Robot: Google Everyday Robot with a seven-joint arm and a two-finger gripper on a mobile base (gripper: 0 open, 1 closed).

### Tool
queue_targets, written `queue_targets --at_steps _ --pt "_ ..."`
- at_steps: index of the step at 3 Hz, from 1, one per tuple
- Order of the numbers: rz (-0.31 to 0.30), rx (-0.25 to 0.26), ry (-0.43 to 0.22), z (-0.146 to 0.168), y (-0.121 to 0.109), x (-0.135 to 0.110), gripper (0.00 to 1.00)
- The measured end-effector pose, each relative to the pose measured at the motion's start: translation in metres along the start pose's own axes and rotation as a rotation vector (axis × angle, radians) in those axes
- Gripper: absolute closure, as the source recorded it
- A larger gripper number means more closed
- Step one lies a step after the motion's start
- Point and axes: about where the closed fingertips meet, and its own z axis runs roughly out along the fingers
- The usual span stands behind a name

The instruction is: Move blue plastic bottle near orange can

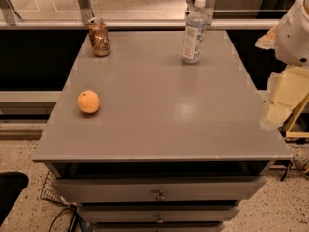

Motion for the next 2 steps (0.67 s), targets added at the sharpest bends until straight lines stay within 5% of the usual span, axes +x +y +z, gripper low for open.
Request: queue_targets --at_steps 2 --pt "0.047 0.043 -0.058 0.006 -0.019 -0.001 0.00"
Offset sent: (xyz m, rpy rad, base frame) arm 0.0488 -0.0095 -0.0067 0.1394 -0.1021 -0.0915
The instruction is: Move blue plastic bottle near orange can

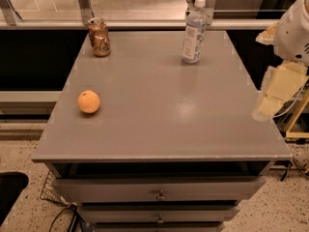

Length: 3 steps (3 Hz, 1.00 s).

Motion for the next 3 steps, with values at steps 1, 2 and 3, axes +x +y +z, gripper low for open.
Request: queue_targets --at_steps 1,2,3 --pt "0.083 0.044 -0.115 0.024 -0.033 0.007 0.00" --pt "0.165 0.087 -0.297 0.058 -0.071 0.004 0.00" --pt "0.239 0.146 -0.506 0.088 -0.111 -0.013 0.00"
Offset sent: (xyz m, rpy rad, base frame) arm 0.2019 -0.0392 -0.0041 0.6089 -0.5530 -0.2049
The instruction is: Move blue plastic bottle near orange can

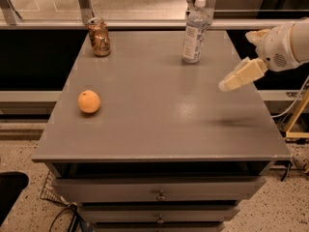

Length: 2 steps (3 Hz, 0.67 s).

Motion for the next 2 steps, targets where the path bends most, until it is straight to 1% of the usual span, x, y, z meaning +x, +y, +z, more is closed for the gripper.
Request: queue_targets --at_steps 1,2 --pt "0.073 0.073 -0.176 0.030 -0.030 -0.010 0.00" --pt "0.141 0.160 -0.315 0.048 -0.064 -0.020 0.00"
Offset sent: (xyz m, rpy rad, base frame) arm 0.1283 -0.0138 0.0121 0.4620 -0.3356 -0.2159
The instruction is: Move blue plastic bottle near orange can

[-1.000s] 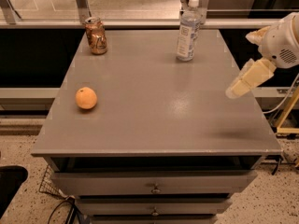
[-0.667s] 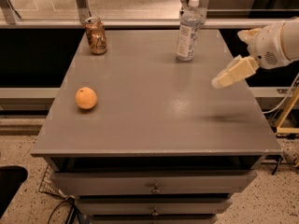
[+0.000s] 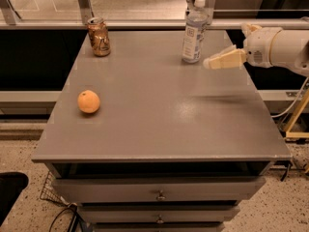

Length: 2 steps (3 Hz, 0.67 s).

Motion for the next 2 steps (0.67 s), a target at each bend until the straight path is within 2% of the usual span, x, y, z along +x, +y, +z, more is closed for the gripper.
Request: queue_targets --at_steps 1,2 --pt "0.042 0.021 -0.102 0.027 -0.018 -0.010 0.00" --pt "0.065 -0.002 -0.172 0.050 -0.030 -0.020 0.00"
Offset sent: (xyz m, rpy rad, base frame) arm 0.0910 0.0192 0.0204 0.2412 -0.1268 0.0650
